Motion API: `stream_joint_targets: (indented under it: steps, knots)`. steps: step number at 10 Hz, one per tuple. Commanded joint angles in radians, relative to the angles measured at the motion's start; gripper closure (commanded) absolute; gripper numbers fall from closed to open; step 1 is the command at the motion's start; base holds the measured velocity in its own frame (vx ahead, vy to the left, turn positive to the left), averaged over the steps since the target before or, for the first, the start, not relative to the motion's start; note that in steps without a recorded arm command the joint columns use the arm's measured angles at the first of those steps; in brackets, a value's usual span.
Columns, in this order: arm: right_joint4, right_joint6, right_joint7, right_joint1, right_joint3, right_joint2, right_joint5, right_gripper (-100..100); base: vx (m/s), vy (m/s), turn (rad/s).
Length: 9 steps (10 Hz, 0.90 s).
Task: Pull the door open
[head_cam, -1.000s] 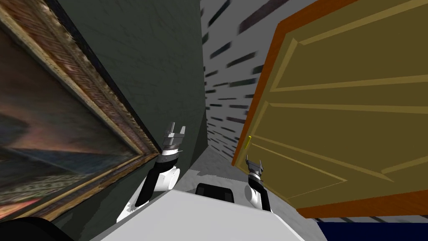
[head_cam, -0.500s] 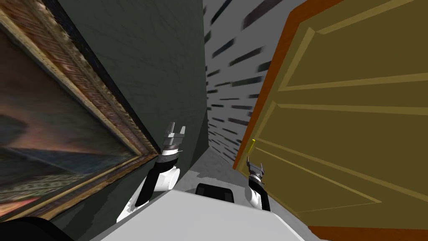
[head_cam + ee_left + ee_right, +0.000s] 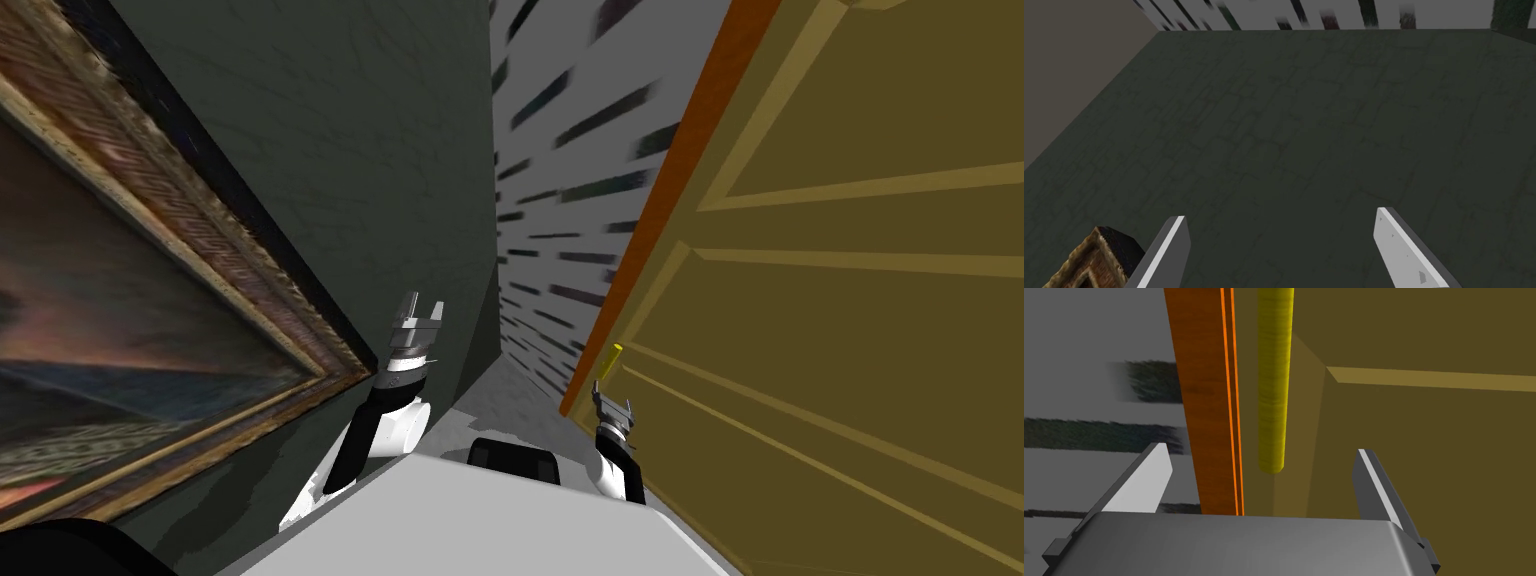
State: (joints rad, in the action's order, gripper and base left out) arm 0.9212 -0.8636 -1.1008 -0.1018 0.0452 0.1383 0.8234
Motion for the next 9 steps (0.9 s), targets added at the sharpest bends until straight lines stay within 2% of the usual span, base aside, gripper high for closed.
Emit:
stream_joint_targets:
  steps: [1, 2, 5, 9]
  knots:
    - [0.0, 0.0, 0.0, 0.0, 0.0, 0.0, 0.0, -100, 0.041, -0.035, 0.026]
    - [-0.013, -0.004, -0.034, -0.007, 0.001, 0.024, 0.003, -100, 0.117, -0.003, 0.016]
    - [-0.027, -0.006, -0.073, -0.017, 0.003, 0.055, 0.005, -100, 0.146, 0.0, 0.014]
    - [-0.05, -0.011, -0.136, -0.033, 0.005, 0.107, 0.007, -100, 0.092, 0.003, 0.013]
